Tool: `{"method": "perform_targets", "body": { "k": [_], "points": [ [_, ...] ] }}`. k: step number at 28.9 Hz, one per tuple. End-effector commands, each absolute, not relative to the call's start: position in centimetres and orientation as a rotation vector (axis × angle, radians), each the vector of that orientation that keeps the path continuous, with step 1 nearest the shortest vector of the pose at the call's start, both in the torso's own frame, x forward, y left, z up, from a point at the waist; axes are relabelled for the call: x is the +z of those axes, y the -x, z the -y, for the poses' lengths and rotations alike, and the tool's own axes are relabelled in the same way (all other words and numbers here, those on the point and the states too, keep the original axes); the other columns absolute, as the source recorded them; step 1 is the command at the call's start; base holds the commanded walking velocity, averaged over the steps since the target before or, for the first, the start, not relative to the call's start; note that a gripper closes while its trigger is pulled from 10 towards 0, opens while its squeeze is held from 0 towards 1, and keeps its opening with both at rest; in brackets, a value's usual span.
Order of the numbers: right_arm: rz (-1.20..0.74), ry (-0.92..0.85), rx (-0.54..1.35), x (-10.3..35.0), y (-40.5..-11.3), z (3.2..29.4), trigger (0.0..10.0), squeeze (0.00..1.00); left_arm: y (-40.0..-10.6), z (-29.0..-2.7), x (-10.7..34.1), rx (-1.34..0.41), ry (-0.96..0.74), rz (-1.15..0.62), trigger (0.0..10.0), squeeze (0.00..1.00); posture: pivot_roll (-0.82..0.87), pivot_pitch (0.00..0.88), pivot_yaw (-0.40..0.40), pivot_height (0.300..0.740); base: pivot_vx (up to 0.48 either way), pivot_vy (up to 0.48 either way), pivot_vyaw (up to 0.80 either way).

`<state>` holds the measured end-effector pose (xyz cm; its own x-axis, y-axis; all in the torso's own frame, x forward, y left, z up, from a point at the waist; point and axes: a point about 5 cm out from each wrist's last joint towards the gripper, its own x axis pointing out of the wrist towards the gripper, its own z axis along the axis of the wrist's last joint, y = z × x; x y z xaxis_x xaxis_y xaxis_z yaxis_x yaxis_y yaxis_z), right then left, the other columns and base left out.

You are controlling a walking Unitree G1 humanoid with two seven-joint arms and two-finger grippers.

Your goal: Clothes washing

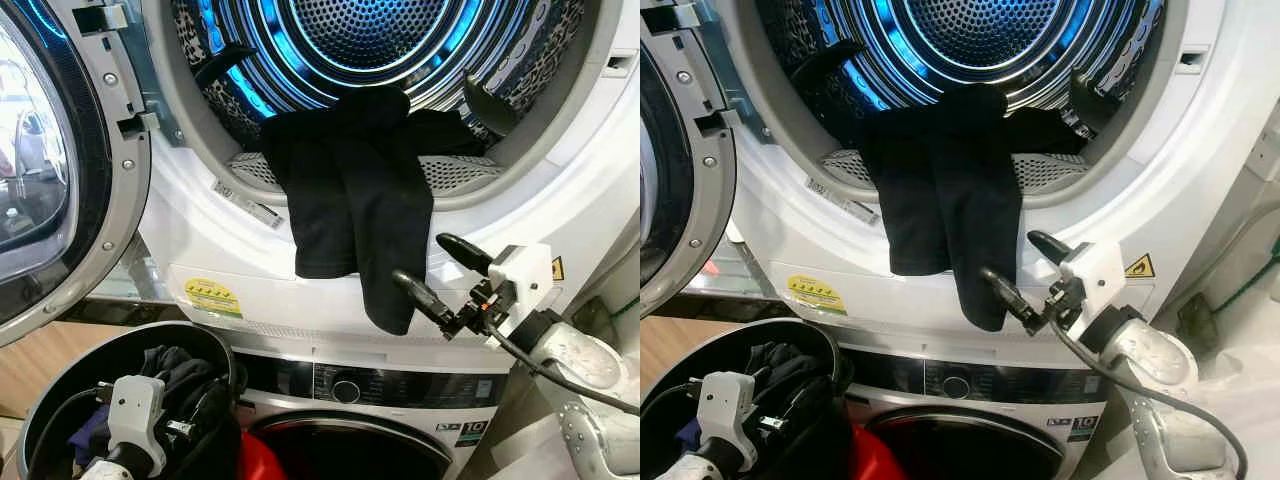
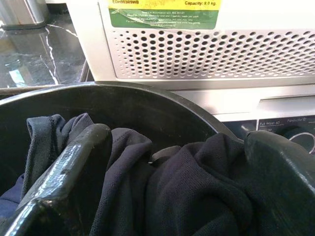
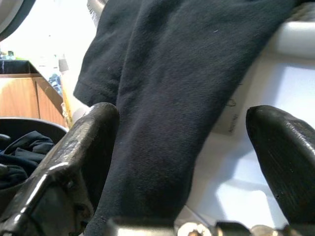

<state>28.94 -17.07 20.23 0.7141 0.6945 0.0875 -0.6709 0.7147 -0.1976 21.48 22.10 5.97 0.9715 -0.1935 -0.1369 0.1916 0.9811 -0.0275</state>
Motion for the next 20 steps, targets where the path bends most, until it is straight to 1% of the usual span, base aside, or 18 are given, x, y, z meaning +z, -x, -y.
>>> {"method": "perform_targets", "body": {
  "k": [1,16,17,18,19,20],
  "points": [
    [0.177,0.166,0.779,20.8,-29.1,16.5,10.0,0.00,-21.4,-22.5,5.7,-0.182,0.001,-0.151,10.0,0.00,0.08,0.000,0.062,0.740,0.000,0.000,0.00],
    [0.193,0.136,0.870,20.9,-28.9,14.2,10.0,0.00,-21.6,-22.3,5.8,-0.188,0.003,-0.149,10.0,0.00,0.07,0.000,0.065,0.740,0.000,0.000,0.00],
    [0.196,0.135,0.881,20.9,-28.9,14.0,8.7,0.00,-21.6,-22.3,5.8,-0.188,0.003,-0.149,10.0,0.00,0.08,0.000,0.066,0.740,0.000,0.000,0.00],
    [0.195,0.134,0.887,20.9,-28.9,13.8,8.7,0.00,-21.6,-22.4,5.8,-0.188,0.003,-0.149,10.0,0.00,0.08,0.000,0.067,0.740,0.000,0.000,0.00],
    [0.196,0.130,0.890,20.9,-28.9,13.7,1.7,0.00,-21.6,-22.4,5.8,-0.189,0.002,-0.149,10.0,0.00,0.08,0.000,0.067,0.740,0.000,0.000,0.00],
    [0.199,0.116,0.904,20.9,-28.8,13.4,0.0,0.00,-21.6,-22.4,5.8,-0.188,0.001,-0.150,10.0,0.00,0.08,0.000,0.068,0.740,0.000,0.000,0.00]
  ]
}}
